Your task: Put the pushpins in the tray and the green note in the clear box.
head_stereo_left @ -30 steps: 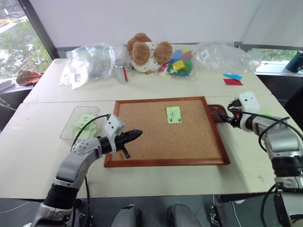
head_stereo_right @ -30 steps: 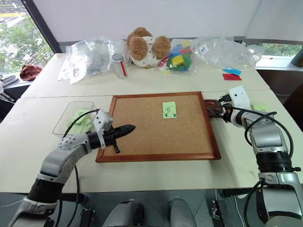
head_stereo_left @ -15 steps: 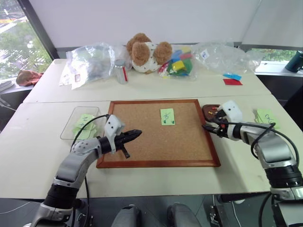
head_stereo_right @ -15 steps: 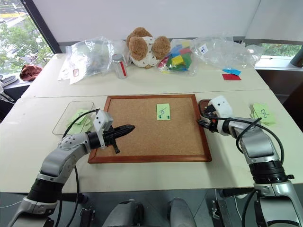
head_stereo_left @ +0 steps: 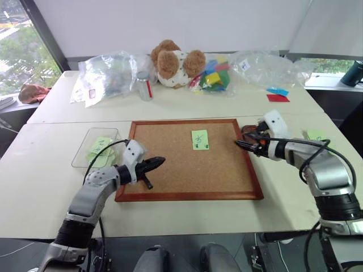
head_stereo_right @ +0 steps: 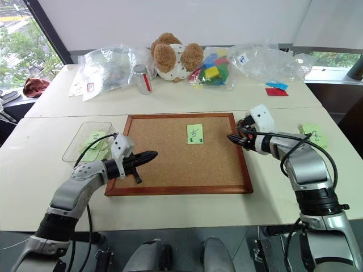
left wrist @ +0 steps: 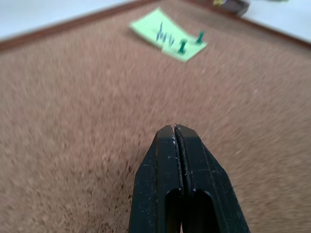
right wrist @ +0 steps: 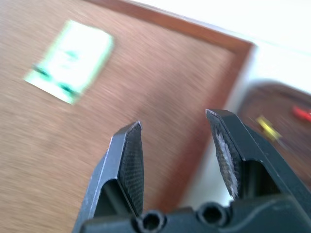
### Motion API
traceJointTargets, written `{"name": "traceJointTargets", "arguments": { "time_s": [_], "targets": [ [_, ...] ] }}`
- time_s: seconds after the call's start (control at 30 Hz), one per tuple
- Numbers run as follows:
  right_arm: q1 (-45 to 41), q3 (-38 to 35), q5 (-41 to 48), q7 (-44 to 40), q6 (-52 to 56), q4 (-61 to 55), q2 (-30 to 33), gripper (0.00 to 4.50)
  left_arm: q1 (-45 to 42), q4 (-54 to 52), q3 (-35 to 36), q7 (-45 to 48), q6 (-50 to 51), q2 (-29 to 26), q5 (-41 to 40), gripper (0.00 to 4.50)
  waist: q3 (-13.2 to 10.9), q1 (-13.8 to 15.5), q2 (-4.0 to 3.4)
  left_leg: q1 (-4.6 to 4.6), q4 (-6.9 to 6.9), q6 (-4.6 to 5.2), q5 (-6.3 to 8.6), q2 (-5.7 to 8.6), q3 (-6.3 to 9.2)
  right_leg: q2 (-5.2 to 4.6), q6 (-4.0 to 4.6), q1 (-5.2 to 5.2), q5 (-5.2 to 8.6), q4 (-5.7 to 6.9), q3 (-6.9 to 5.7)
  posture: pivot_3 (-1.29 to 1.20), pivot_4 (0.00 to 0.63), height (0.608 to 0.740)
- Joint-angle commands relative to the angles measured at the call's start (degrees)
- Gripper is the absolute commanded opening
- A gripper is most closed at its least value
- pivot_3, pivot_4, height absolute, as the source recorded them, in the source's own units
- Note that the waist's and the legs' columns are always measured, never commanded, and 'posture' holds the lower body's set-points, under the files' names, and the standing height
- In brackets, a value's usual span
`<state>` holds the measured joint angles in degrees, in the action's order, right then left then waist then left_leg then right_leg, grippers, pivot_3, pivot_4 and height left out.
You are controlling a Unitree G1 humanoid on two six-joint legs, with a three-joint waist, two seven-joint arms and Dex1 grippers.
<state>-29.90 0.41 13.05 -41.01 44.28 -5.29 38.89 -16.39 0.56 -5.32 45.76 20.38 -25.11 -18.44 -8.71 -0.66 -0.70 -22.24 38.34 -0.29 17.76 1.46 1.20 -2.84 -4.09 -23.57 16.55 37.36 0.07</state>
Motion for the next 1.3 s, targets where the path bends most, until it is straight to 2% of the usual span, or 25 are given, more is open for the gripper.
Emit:
{"name": "traceJointTargets", "arguments": {
  "time_s": [0.03, 0.4, 0.73, 1.1, 1.2, 1.3],
  "targets": [
    [-1.8, 1.1, 0.6, 0.0, 0.3, -2.5, -1.0, 2.25, -0.5, 0.8, -0.7, 0.0, -1.7, 0.3, 1.8, 0.0, 0.0, 0.1, 0.05, 0.0, 0.0, 0.0, 0.0, 0.0, 0.0, 0.0, 0.0, 0.01, 0.0, -0.01, 0.0, 0.0, 0.15, 0.74],
    [-3.5, 6.0, 0.2, 0.7, 1.0, -3.7, -4.6, 2.25, 0.4, 1.4, -2.3, -0.4, -0.6, 0.4, 4.7, 0.0, 0.0, 0.1, 0.08, 0.03, 0.02, -0.01, 0.0, 0.0, 0.02, -0.02, 0.0, 0.04, 0.0, 0.02, 0.0, 0.0, 0.15, 0.74],
    [-4.8, 8.6, -2.4, 3.6, -2.2, 4.3, -10.0, 2.25, 0.1, 1.2, -2.2, -0.5, -0.1, 0.7, 5.0, 0.0, 0.1, 0.1, 0.13, 0.07, 0.05, -0.02, -0.01, 0.01, 0.03, -0.03, 0.0, 0.06, 0.0, 0.07, -0.01, 0.0, 0.15, 0.74],
    [-6.1, 9.1, -3.8, 3.0, -5.5, 9.9, -12.0, 2.25, 0.5, -0.4, -2.1, -1.5, 1.1, 1.0, 4.8, 0.0, 0.1, 0.1, 0.13, 0.08, 0.07, -0.03, -0.02, 0.01, 0.03, -0.02, 0.0, 0.06, 0.0, 0.11, -0.01, 0.0, 0.15, 0.74],
    [-6.2, 9.2, -3.9, 2.9, -5.6, 10.0, -12.1, 1.42, 0.6, -0.6, -2.1, -1.7, 1.4, 1.0, 4.9, 0.0, 0.1, 0.1, 0.13, 0.08, 0.07, -0.03, -0.02, 0.01, 0.03, -0.02, 0.0, 0.06, 0.0, 0.12, -0.01, 0.0, 0.15, 0.74],
    [-6.4, 8.9, -3.8, 2.9, -5.2, 9.4, -12.0, 0.04, 0.8, -0.5, -2.4, -1.9, 1.4, 0.8, 5.5, 0.0, 0.1, 0.1, 0.13, 0.08, 0.07, -0.03, -0.02, 0.01, 0.03, -0.02, 0.0, 0.06, 0.0, 0.12, -0.01, 0.0, 0.15, 0.74]
  ]
}}
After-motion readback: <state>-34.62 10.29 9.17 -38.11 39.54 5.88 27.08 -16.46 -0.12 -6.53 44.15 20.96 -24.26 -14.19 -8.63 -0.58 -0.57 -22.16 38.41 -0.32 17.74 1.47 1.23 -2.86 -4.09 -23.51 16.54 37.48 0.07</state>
